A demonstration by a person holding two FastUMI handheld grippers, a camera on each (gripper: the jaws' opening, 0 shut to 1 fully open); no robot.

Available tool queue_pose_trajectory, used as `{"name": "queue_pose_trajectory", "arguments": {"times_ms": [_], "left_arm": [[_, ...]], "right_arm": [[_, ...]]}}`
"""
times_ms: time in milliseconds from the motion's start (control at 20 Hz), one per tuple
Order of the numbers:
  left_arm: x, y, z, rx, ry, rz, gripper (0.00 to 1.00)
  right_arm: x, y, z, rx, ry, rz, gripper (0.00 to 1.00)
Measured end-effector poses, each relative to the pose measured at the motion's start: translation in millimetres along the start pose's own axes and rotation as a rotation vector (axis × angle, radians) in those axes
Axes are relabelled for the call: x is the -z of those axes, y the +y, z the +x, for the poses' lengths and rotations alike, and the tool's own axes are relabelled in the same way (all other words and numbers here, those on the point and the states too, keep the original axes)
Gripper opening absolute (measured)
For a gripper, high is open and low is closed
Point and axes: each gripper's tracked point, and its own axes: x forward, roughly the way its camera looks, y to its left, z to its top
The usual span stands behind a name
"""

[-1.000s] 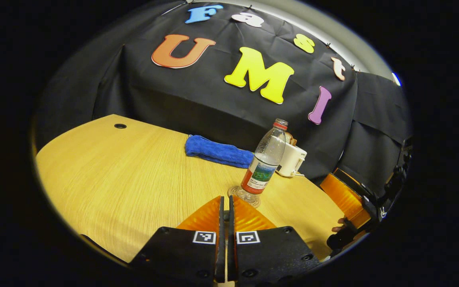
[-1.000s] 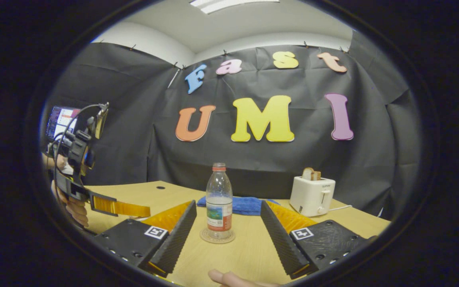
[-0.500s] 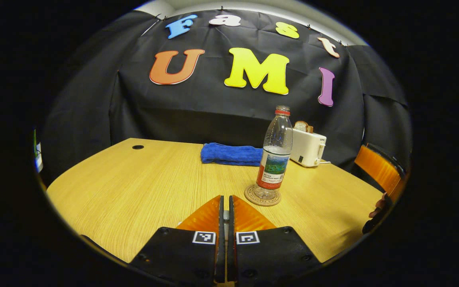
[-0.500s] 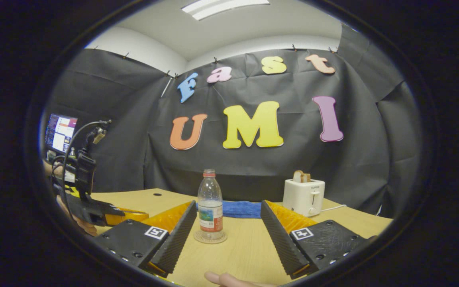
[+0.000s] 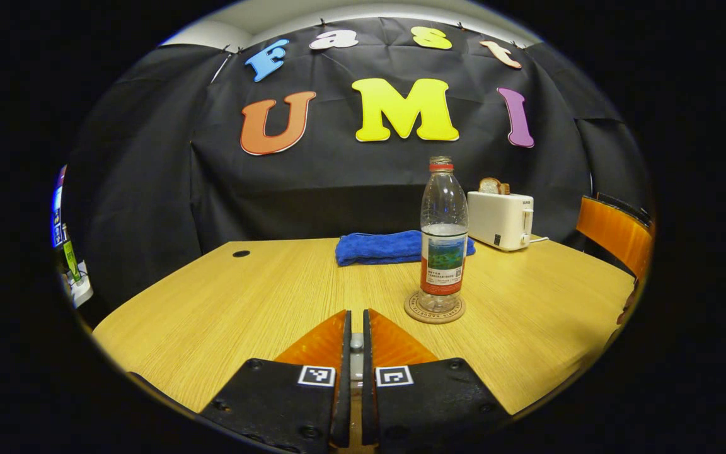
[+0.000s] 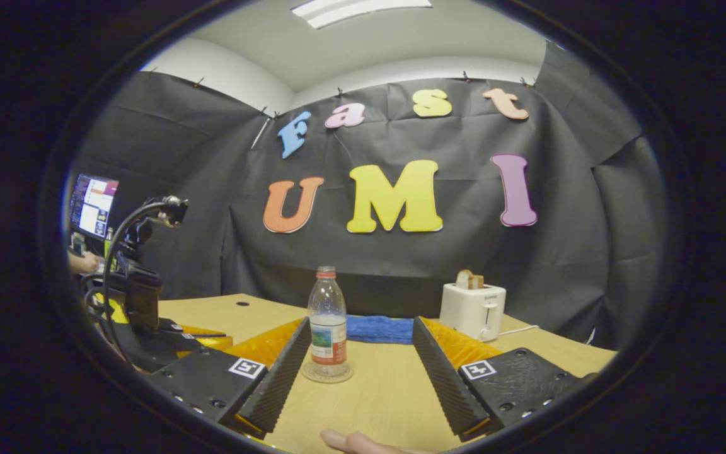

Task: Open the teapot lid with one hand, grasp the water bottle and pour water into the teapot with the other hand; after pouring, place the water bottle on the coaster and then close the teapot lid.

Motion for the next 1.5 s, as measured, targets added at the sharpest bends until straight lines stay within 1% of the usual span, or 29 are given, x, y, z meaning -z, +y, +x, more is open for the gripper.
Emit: {"name": "queue_pose_trajectory", "arguments": {"times_ms": [50,100,150,200,300,350,400,500,650,700,800,900,1000,1150,1250,1300,1350,1500], "left_arm": [[-3,-4,-3,0.015,0.004,-0.01,0.16],[-10,-4,-8,0.008,-0.013,-0.012,0.32],[-19,-2,-14,-0.011,-0.029,-0.002,0.36],[-28,-1,-19,-0.016,-0.042,0.012,0.52],[-49,-3,-34,-0.008,-0.071,0.013,0.88],[-57,-5,-43,-0.001,-0.081,-0.003,1.0],[-67,-9,-52,0.009,-0.092,-0.013,0.97],[-82,-8,-70,0.004,-0.11,0.0,0.97],[-102,6,-99,-0.048,-0.127,0.037,0.97],[-104,9,-108,-0.06,-0.119,0.033,0.97],[-111,14,-122,-0.078,-0.114,0.017,0.97],[-119,14,-138,-0.066,-0.124,-0.006,0.97],[-128,15,-151,-0.058,-0.152,-0.025,0.97],[-132,16,-158,-0.076,-0.172,-0.014,0.97],[-131,16,-158,-0.09,-0.171,-0.005,0.97],[-130,14,-156,-0.091,-0.172,0.001,0.97],[-129,12,-155,-0.092,-0.17,0.006,0.97],[-122,7,-148,-0.089,-0.151,0.017,0.97]], "right_arm": [[-2,-4,-1,0.013,0.001,-0.001,0.96],[-5,-8,-2,0.024,0.007,0.001,0.97],[-8,-10,-4,0.032,0.013,0.005,0.97],[-12,-13,-7,0.041,0.016,0.005,0.96],[-25,-19,-12,0.067,0.017,0.0,0.96],[-28,-22,-16,0.079,0.028,-0.002,0.96],[-33,-21,-19,0.079,0.037,-0.002,0.96],[-44,-19,-30,0.093,0.062,-0.017,0.96],[-63,-17,-48,0.117,0.07,-0.057,0.96],[-68,-16,-54,0.127,0.075,-0.063,0.96],[-72,-8,-66,0.121,0.096,-0.066,0.96],[-77,-7,-77,0.135,0.107,-0.068,0.95],[-84,-12,-85,0.166,0.101,-0.075,0.97],[-78,-22,-89,0.186,0.117,-0.06,0.95],[-72,-27,-89,0.179,0.142,-0.037,0.95],[-70,-27,-88,0.17,0.15,-0.013,0.98],[-70,-29,-87,0.166,0.153,0.0,0.98],[-69,-41,-84,0.201,0.153,-0.029,0.93]]}}
